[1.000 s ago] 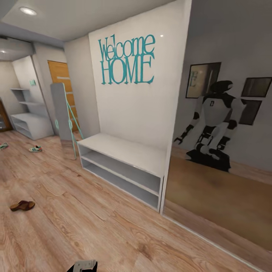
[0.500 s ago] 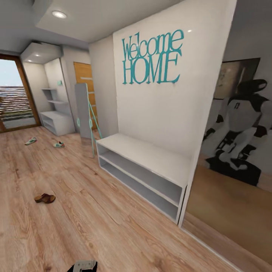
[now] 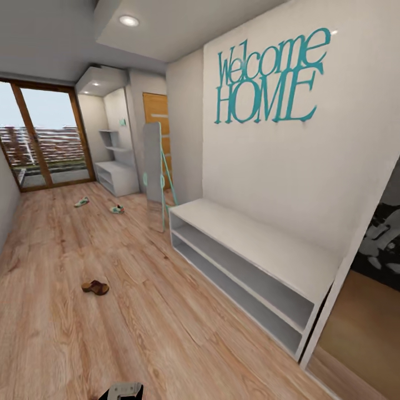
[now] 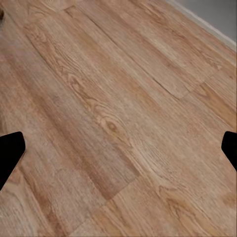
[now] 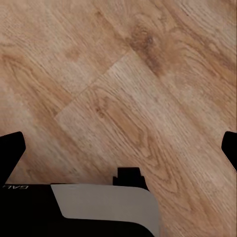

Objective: Pick up the two gym shoes and the two sandals from the corridor floor and place them onto the hallstand (shoe rack) in the corridor, making sure they are on the rack and not on the floor. Arrange them so the two gym shoes are next to each other and the two sandals are next to each other.

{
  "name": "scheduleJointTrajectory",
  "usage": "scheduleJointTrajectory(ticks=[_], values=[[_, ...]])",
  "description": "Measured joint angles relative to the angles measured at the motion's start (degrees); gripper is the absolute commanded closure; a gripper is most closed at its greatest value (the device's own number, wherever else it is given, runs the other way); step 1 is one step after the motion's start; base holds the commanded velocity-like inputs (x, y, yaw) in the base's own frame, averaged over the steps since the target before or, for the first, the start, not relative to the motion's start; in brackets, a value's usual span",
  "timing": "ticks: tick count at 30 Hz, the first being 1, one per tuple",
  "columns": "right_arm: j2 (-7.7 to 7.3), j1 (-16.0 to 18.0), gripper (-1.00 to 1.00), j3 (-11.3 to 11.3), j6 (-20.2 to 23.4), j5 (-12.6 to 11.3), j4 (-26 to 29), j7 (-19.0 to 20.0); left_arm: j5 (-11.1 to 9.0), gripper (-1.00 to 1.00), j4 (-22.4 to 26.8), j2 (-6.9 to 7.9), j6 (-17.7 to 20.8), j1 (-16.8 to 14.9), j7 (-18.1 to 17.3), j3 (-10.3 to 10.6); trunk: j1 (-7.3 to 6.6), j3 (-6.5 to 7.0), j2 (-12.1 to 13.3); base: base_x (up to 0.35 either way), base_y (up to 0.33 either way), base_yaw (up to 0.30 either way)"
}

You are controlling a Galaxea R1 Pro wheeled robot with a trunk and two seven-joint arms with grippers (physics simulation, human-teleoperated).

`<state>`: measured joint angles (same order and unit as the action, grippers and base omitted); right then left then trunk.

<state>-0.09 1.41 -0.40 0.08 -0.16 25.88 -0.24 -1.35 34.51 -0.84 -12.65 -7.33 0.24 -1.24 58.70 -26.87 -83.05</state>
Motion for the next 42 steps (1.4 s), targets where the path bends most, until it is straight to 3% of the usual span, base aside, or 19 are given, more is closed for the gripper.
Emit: scheduleJointTrajectory(ticks=[29, 42], values=[[0.00, 0.00, -1.00, 0.00, 0.00, 0.00, -0.01, 0.00, 0.01, -1.00, -0.79, 0.00, 0.00, 0.00, -0.08, -0.01, 0.00, -0.10, 0.00, 0.254, 0.180, 0.297], [0.00, 0.00, -1.00, 0.00, 0.00, 0.00, 0.00, 0.00, 0.06, -1.00, -0.80, 0.00, -0.01, 0.00, -0.07, 0.08, 0.04, -0.35, 0.00, 0.066, 0.033, 0.297]])
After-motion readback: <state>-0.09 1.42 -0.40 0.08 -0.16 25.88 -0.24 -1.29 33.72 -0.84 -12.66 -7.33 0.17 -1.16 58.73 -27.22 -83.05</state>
